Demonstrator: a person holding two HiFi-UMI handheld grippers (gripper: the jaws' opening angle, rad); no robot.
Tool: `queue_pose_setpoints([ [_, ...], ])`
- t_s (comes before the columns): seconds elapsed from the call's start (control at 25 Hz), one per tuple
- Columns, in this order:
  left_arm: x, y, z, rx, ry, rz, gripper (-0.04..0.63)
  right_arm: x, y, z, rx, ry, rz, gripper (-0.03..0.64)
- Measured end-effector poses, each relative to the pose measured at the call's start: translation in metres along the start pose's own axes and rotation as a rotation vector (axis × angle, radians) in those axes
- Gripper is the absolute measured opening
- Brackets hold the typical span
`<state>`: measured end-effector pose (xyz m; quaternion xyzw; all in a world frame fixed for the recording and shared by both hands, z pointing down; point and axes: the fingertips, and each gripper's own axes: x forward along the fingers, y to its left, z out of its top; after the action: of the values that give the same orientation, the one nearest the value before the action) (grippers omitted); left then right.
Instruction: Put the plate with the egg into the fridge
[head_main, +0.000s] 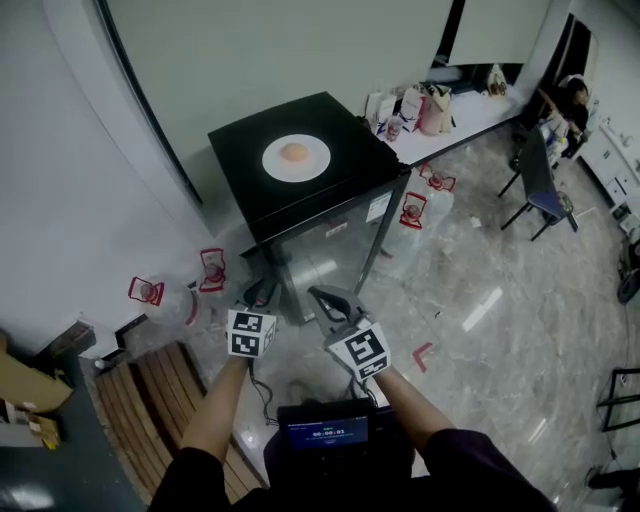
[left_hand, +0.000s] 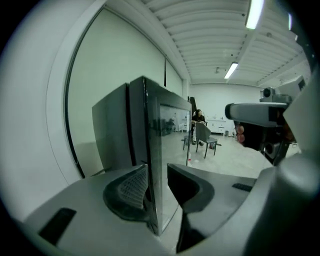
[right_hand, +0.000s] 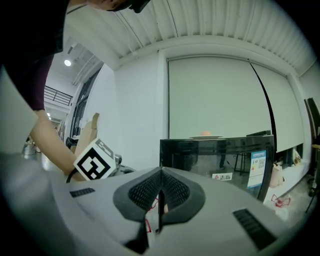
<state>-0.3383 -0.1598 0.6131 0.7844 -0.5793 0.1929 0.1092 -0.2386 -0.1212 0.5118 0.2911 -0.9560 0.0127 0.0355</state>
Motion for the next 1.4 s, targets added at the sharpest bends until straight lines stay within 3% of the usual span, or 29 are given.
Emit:
queue_pose_setpoints([
  [0.16, 0.024, 0.012, -0.027, -0.016, 0.109, -0.068, 0.104, 0.009, 0.004, -0.007, 0.017, 0.003, -0.038, 0.008],
  [0.4, 0.048, 0.008, -0.034, -0.014, 0.140, -0.149, 0.103, 0.024, 0.011, -0.017, 0.025, 0.030, -0.075, 0.008],
  [0.64, 0.050, 0.010, -0.032, 0.023, 0.111, -0.123, 0.067, 0.024, 0.012, -0.027, 0.035, 0.049, -0.107, 0.008],
  [1.04, 0.044, 0.009, -0.031, -0.066, 0.109, -0.027, 0.066, -0.009, 0.008, -0.033, 0.039, 0.050, -0.121, 0.008],
  [1.16, 0.032, -0.014, -0.034, -0.054, 0.104, -0.024, 0.064, -0.032, 0.002, -0.034, 0.047, 0.050, -0.115, 0.008],
  [1.4, -0.002, -0.102, -0.048, -0.051, 0.067, 0.009, 0.054, -0.092, -0.012, -0.041, 0.066, 0.035, -0.119, 0.008],
])
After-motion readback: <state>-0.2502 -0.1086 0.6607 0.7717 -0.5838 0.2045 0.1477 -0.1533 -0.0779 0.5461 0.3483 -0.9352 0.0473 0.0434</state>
